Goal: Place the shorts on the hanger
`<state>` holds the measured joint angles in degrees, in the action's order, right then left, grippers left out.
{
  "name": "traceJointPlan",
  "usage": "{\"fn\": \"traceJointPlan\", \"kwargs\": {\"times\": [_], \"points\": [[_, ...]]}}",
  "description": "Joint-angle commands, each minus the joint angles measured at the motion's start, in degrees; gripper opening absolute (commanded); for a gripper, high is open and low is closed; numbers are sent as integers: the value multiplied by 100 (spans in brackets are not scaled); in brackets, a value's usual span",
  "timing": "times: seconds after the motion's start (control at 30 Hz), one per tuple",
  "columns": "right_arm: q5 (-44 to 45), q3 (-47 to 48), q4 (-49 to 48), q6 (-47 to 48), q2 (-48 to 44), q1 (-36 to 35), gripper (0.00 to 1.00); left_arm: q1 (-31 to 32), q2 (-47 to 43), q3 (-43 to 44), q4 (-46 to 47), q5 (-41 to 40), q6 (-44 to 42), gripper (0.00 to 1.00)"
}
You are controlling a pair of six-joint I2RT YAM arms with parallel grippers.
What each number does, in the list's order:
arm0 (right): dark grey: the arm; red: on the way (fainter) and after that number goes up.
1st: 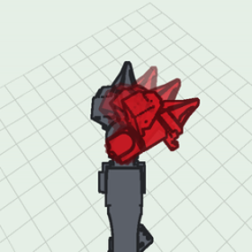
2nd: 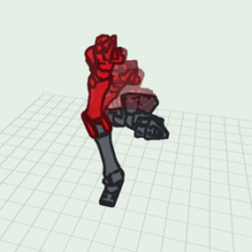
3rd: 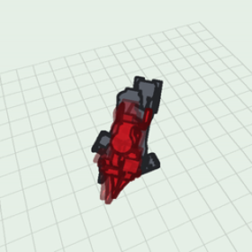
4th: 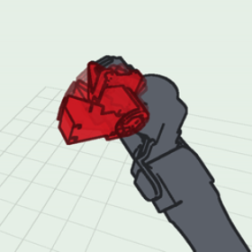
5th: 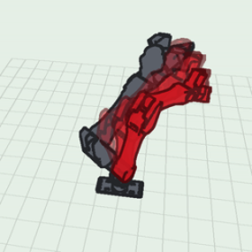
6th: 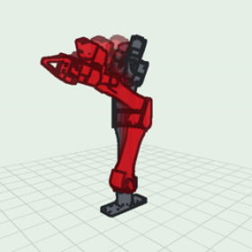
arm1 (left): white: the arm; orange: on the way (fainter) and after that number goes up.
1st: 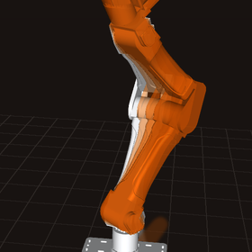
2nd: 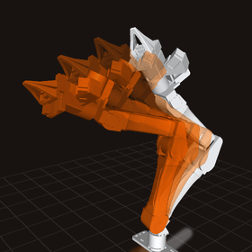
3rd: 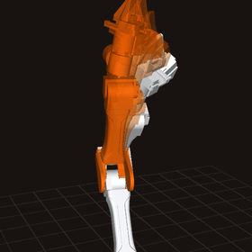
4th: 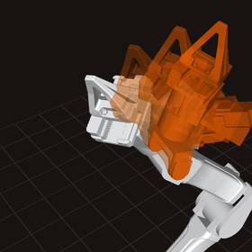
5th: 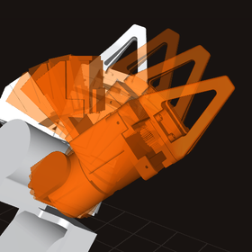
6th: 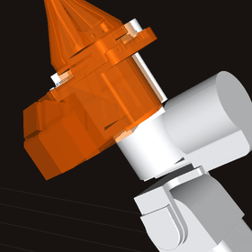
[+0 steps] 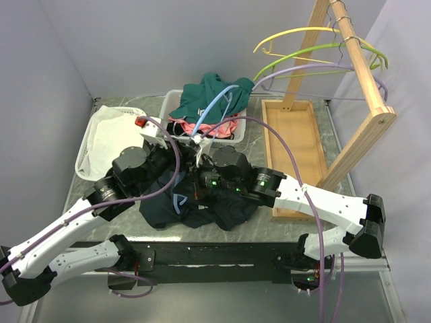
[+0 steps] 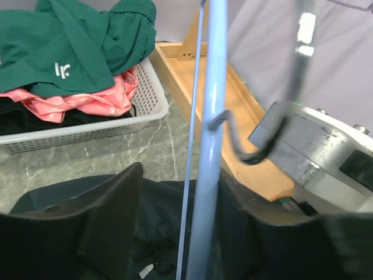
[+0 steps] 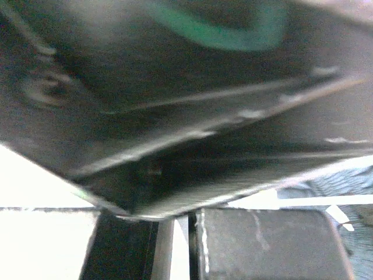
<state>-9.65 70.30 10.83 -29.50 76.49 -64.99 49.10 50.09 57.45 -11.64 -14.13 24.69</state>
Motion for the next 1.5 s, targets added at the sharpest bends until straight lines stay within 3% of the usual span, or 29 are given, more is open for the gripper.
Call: {"fn": "traceJointPlan", "kwargs": {"times": [0.0,0.03,0.1,0.17,0.2,0.23,0.33,0.43,0.6,0.87,1.1,1.33,1.47], "points": [[-309,353,-617,-311,165,-40,0,319,151,3,460,-274,-25,50],[-318,318,-661,-329,165,-31,0,319,125,-6,487,-327,-25,45],[-266,230,-652,-390,138,-31,0,328,116,-23,522,-424,-34,22],[-239,160,-643,-408,95,-40,14,337,168,73,356,-598,-17,1],[-91,55,-635,-417,-27,-31,22,328,186,117,242,-678,27,1],[23,-16,-591,-417,-107,-40,40,337,160,152,-20,-740,53,1],[768,-367,-355,-285,-555,-49,64,328,-85,214,-635,-942,273,1],[1558,-999,-257,-249,-1082,-40,71,328,-533,74,-1032,-987,519,1],[2458,-2045,-178,-460,-1566,-49,70,337,-825,126,-2209,-794,1010,1],[3311,-3460,24,-1137,-1980,-329,68,337,-781,73,-3344,472,1292,1],[4173,-3611,630,-1734,-1769,-1058,68,346,-1299,293,-4065,595,1381,1],[4577,-3524,921,-2008,-1049,-1130,68,337,-1414,713,-4724,815,1214,1],[4569,-3322,965,-1779,-794,-1121,63,337,-1370,1031,-5154,833,1074,1]]}}
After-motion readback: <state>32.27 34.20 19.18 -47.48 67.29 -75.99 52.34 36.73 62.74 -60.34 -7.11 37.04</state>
